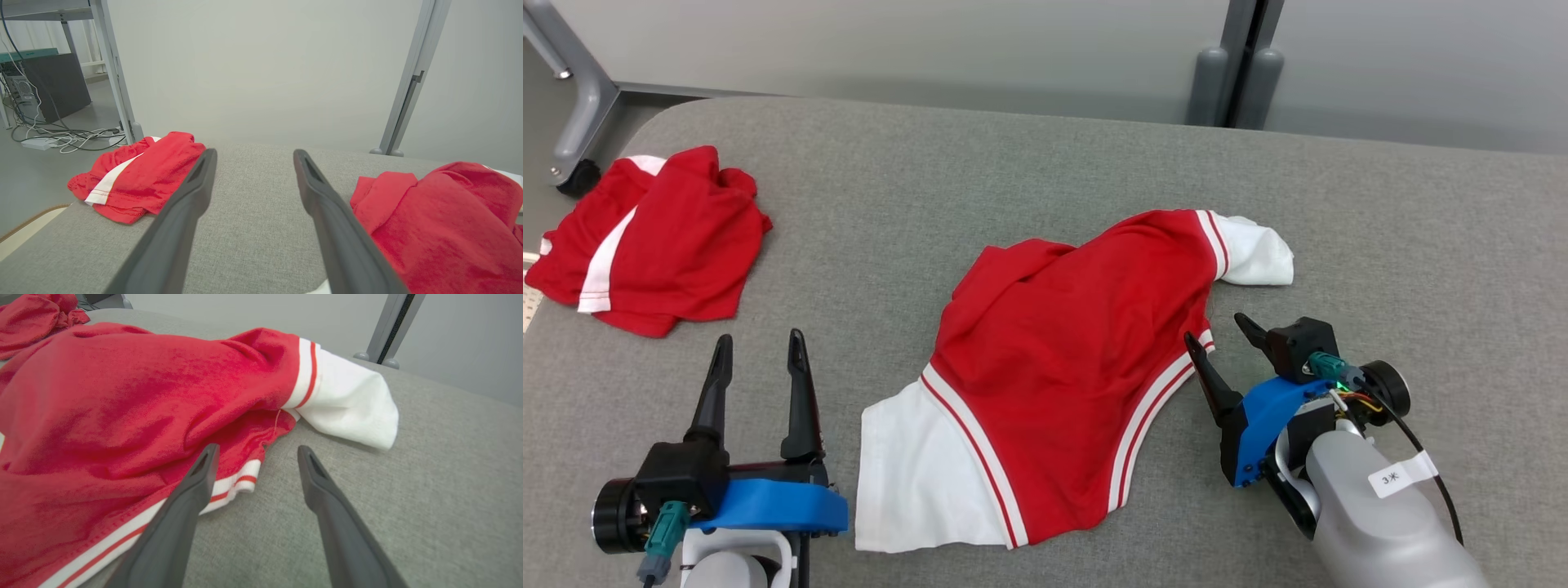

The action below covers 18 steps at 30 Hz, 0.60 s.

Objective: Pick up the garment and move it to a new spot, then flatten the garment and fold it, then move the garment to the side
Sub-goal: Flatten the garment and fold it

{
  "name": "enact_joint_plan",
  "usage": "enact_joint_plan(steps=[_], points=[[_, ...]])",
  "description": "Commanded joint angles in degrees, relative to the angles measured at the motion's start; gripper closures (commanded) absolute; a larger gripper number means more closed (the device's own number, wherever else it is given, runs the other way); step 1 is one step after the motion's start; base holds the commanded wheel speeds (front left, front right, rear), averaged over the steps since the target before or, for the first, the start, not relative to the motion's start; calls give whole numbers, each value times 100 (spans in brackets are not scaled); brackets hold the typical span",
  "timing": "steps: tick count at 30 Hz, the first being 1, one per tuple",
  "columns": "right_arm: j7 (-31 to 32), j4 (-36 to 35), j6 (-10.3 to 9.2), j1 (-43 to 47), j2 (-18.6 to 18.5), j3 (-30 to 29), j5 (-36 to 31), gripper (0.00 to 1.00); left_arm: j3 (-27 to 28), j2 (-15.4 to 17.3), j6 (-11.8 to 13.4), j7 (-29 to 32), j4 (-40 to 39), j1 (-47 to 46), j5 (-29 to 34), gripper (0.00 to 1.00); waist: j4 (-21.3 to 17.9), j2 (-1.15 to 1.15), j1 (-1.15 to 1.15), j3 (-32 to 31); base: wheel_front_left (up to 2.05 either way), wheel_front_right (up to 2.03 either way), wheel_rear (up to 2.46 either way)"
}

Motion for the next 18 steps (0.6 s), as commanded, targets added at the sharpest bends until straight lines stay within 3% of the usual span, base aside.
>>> enact_joint_plan(steps=[1, 8, 10, 18], points=[[-48, 140, 1, -104, 39, -11, -57, 0, -40, -11, 34, -29, 3, -75, -35, 0, 90, -1, -1, 77, 0, 0, 0], [-102, 684, 1, -296, 73, 76, -31, 0, -173, -13, 84, -29, 38, -129, -121, 0, 233, -1, -1, 180, 0, 0, 0], [-114, 788, 1, -320, 77, 121, 42, 100, -193, -13, 110, -29, 41, -142, -114, 0, 243, -1, -1, 191, 0, 0, 0], [-143, 464, 1, -66, 7, 103, 369, 100, -119, -13, 143, -29, 69, -30, -127, 0, 32, -1, -1, 29, 0, 0, 0]])
